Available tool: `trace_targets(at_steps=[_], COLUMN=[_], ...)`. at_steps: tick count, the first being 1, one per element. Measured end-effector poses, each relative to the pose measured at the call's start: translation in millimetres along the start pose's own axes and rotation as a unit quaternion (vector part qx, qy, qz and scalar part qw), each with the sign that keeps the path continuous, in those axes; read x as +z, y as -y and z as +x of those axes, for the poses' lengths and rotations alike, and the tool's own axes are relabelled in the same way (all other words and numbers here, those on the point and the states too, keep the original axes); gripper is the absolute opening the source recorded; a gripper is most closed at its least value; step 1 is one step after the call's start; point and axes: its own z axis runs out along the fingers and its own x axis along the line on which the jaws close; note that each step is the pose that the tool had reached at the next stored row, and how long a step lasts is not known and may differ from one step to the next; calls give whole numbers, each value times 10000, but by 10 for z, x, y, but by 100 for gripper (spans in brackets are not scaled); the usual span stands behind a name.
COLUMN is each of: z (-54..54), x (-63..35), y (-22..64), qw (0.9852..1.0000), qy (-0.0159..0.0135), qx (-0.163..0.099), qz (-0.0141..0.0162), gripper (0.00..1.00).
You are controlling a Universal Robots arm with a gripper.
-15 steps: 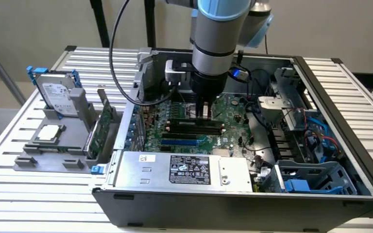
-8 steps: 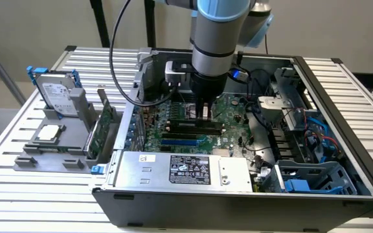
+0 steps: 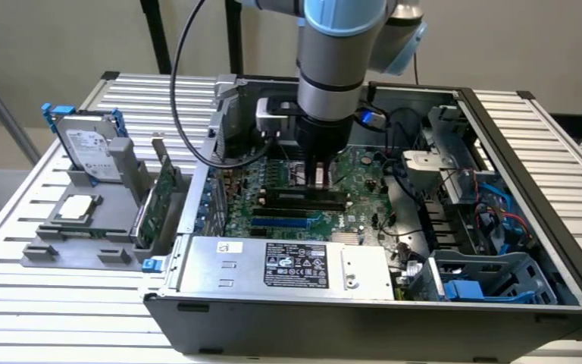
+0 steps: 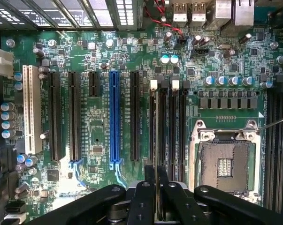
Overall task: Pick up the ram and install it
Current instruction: 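Insert the ram into the slot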
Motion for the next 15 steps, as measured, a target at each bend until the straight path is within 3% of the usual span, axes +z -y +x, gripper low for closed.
trace_targets(at_steps=[7,15], z=[1,-37], x=[19,26], y=[-19,-31], qw=[10000,9999], qy=[-65,-83], qx=[-1,-1], qz=[41,57], gripper=[0,0])
